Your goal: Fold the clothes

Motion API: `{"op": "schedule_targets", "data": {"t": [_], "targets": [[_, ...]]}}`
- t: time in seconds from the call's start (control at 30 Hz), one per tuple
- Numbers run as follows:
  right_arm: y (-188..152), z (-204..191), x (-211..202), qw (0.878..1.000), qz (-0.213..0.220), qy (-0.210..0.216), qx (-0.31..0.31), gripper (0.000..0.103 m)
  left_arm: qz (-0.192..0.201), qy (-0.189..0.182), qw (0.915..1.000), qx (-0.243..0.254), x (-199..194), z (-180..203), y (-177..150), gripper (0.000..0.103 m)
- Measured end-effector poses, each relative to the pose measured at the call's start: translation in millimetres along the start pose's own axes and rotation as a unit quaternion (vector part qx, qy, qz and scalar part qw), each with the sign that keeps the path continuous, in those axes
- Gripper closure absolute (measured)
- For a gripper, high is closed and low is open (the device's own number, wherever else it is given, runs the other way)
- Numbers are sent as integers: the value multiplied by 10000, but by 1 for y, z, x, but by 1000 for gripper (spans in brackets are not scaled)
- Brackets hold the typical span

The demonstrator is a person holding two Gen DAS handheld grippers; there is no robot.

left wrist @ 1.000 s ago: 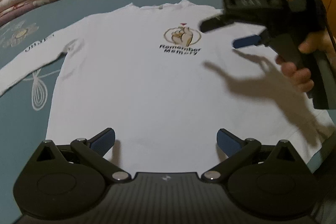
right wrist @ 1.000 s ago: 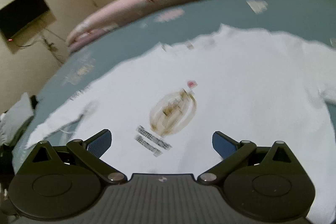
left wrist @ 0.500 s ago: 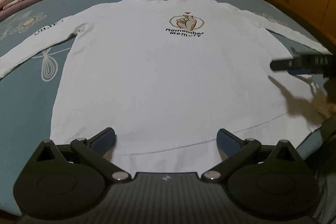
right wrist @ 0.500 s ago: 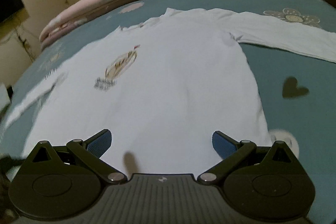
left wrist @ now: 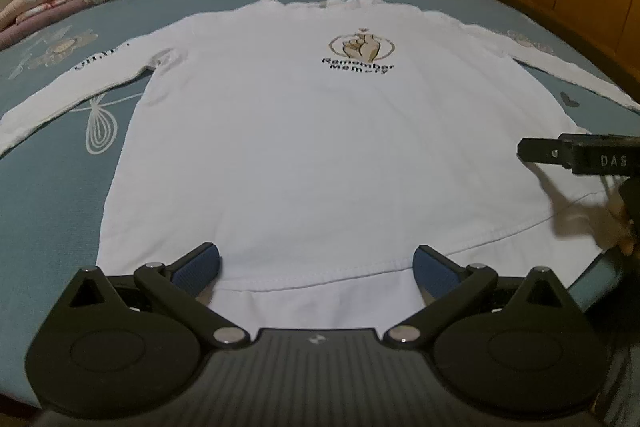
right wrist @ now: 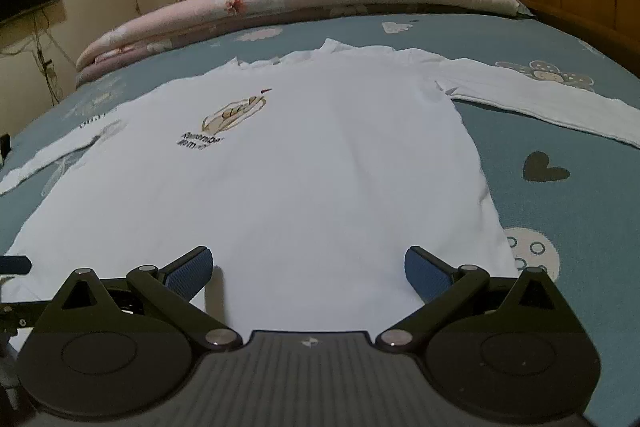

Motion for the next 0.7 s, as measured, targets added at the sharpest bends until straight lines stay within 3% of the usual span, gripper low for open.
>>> {"op": "schedule_targets", "data": {"t": [0.23, 0.4, 0.53, 0.7], "targets": [[-8, -13, -1, 9985, 44, -288, -470, 0, -694, 157, 9975, -39, 0, -2, 21, 1], [-12, -11, -21, 9993, 124, -214, -264, 0, -385, 277, 9972, -583, -23, -4, 25, 1], [-22, -14, -40, 9989, 340, -167, -294, 0, -422, 395, 9976, -394, -10, 21, 13, 1], [-29, -9, -42, 9994, 182, -257, -167, 0, -169, 584, 9972, -438, -6, 36, -5, 1]]}}
Point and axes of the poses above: each gripper's, at about its wrist camera, not at the fingertips, and x roughly the way its jaws point, z to its right, y to its top, the point moved 1 cm from there along x, roughly the way its jaws point, and after that the axes turned 3 degrees about -z, right-handed, at the moved point
